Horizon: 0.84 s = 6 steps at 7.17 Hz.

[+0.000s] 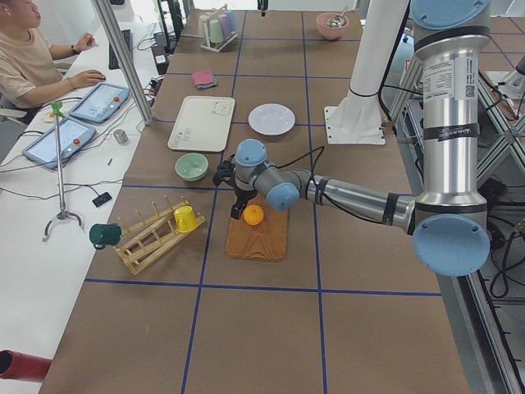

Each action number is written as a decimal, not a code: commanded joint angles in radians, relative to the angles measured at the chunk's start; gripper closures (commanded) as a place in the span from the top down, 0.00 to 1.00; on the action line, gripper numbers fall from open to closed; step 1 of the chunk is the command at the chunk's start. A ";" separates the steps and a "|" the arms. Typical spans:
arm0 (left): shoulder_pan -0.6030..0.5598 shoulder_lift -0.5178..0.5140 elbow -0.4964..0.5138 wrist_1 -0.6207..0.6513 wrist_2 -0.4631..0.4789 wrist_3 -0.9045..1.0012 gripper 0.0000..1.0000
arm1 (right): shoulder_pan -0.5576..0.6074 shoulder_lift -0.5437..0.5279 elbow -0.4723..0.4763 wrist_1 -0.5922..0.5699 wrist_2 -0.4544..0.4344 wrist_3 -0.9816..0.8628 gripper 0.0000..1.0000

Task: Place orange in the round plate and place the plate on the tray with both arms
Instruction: 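Lower the left gripper onto the orange on the wooden board and grasp it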

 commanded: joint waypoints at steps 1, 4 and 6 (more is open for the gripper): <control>0.119 0.001 0.002 -0.016 0.081 -0.131 1.00 | 0.000 0.000 -0.002 0.000 0.000 0.000 1.00; 0.152 -0.005 0.031 -0.015 0.105 -0.139 1.00 | 0.000 0.000 -0.005 0.000 0.000 0.000 1.00; 0.167 -0.016 0.061 -0.016 0.105 -0.138 1.00 | 0.000 0.000 -0.007 0.000 0.000 0.000 1.00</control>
